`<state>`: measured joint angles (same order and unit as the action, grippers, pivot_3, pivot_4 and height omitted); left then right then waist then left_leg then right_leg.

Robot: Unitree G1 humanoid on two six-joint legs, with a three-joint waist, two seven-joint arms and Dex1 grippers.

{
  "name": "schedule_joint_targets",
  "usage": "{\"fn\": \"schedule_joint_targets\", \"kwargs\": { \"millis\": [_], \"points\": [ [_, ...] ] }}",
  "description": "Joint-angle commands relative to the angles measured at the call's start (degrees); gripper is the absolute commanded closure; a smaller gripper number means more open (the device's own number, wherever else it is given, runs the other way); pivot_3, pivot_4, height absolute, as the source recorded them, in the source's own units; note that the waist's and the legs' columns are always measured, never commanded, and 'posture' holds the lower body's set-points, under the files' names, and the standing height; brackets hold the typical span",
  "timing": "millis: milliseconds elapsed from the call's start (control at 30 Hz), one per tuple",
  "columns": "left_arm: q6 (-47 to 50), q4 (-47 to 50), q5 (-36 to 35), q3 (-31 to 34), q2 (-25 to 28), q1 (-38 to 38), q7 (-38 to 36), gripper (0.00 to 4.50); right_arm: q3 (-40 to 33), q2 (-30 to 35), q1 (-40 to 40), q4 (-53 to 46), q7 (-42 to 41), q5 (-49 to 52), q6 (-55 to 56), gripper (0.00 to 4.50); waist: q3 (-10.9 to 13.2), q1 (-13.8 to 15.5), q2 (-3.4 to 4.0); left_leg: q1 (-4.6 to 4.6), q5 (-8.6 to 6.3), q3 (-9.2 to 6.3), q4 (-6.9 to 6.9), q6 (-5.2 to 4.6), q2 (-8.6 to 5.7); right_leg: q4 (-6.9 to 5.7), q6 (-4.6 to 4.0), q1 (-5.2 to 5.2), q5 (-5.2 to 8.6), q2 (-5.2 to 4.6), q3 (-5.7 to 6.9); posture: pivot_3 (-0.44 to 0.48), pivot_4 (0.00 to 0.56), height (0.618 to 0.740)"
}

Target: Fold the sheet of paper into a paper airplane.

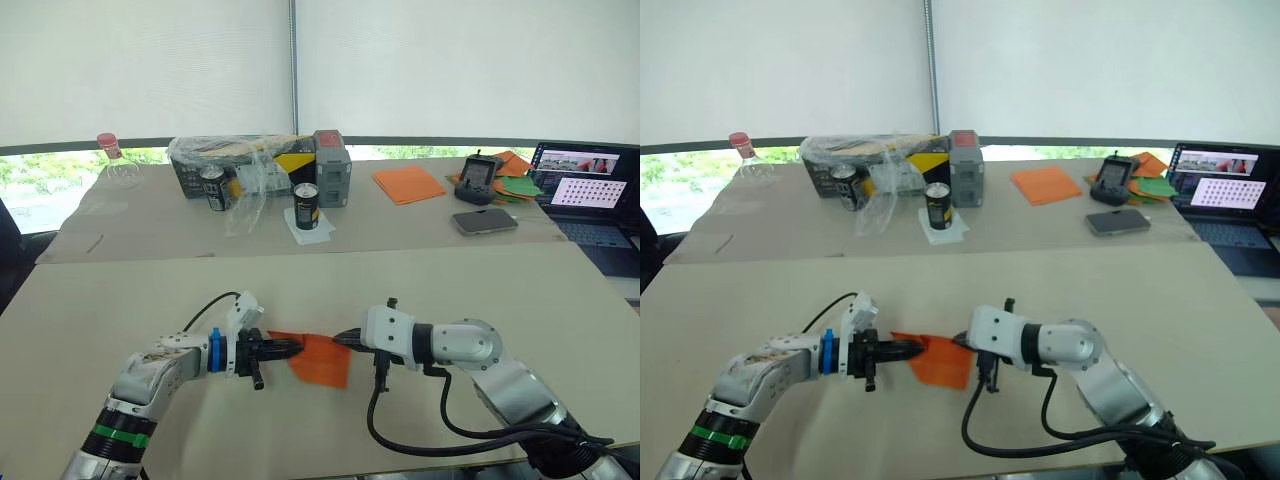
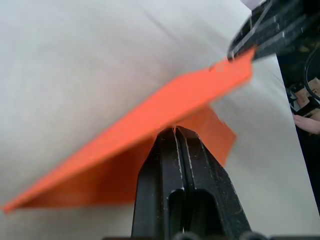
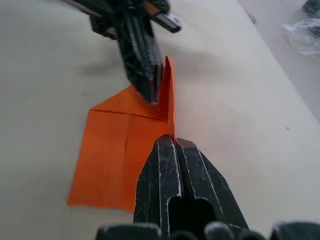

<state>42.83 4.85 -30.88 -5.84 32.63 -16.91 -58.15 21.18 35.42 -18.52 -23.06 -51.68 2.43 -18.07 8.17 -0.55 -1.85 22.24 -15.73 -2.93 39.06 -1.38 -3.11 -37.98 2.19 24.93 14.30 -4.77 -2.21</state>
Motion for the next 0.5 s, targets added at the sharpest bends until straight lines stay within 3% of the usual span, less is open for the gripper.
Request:
{"fn": "schedule_joint_targets", "kwargs": {
  "millis": [33,267,500],
  "points": [
    [-0.3,-0.4,0.5,-1.5,-2.2,-0.8,1.1,4.46,-0.1,-0.4,-0.2,0.3,-1.0,0.4,2.9,4.50,0.0,0.0,0.00,0.00,0.00,0.00,0.00,0.00,0.00,-0.01,0.00,0.00,0.00,0.00,0.00,0.000,0.150,0.740],
    [1.4,0.3,0.8,-1.3,-0.9,0.8,2.4,4.46,1.3,0.0,0.3,5.7,-3.4,-0.4,6.0,4.50,0.0,-0.2,0.00,-0.01,0.00,0.00,-0.01,0.00,0.02,-0.01,0.00,0.01,0.00,0.02,-0.01,0.000,0.150,0.740],
    [4.3,4.1,-2.6,2.2,8.1,2.0,-3.6,4.46,3.2,-1.2,-0.8,13.4,-6.1,-1.2,9.6,4.50,0.0,-0.2,0.01,-0.05,0.00,0.00,-0.02,0.01,0.02,-0.02,0.00,-0.01,0.00,0.02,-0.02,0.000,0.150,0.740]
  ]
}}
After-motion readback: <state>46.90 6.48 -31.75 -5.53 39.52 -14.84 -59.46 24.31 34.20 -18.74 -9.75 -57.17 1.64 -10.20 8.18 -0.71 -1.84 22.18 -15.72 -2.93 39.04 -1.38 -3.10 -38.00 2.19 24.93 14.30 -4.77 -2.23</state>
